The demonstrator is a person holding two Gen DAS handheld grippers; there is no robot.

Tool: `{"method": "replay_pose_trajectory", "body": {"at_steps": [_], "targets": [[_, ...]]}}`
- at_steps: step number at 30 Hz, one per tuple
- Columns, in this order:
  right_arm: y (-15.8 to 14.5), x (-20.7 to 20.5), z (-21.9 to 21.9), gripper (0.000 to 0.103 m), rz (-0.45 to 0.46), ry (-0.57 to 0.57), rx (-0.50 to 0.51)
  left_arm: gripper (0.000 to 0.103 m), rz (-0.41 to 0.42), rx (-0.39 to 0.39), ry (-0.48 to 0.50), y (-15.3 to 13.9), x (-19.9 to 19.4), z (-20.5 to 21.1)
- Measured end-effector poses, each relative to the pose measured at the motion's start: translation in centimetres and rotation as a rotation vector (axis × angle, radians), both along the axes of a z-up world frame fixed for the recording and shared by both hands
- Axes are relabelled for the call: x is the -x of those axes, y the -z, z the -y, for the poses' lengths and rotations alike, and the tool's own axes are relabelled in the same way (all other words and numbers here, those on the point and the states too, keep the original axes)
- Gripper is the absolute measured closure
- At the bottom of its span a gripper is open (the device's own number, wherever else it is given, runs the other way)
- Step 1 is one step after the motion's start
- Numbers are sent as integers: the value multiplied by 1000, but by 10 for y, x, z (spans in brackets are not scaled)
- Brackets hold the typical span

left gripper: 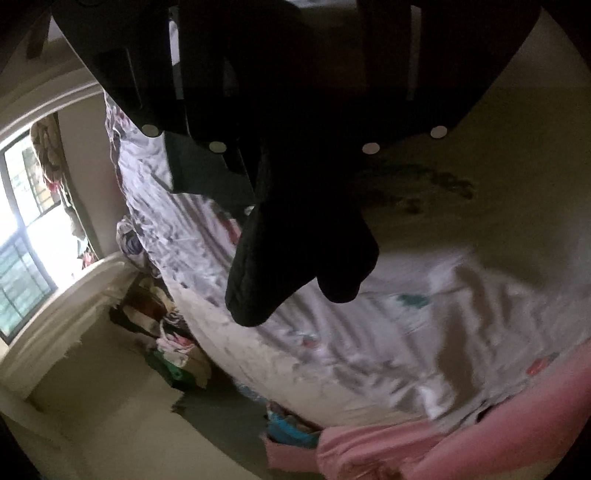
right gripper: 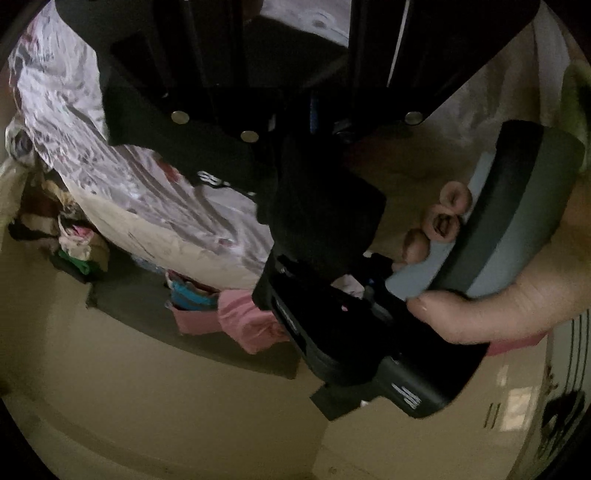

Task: Fold small clothes

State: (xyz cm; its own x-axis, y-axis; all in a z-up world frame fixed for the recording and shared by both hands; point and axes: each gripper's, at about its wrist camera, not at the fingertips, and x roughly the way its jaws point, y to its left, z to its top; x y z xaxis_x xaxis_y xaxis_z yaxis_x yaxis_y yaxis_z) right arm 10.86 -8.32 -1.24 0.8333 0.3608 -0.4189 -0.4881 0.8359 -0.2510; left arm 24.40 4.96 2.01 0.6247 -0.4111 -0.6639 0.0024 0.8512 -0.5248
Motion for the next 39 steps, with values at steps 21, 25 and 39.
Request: {"method": "replay_pose_trajectory", "body": {"at_steps": [21,25,39], "targets": [[4,2,131,96,-71,173,-188,81,-14,-43,162,-4,-19,145],[10,0,152,96,-103,204,-207,81,-49,-34,195,12,-26,172],[67,-28,235,92,-526,225,-601,23,-79,108,287,36,-18,196]]}}
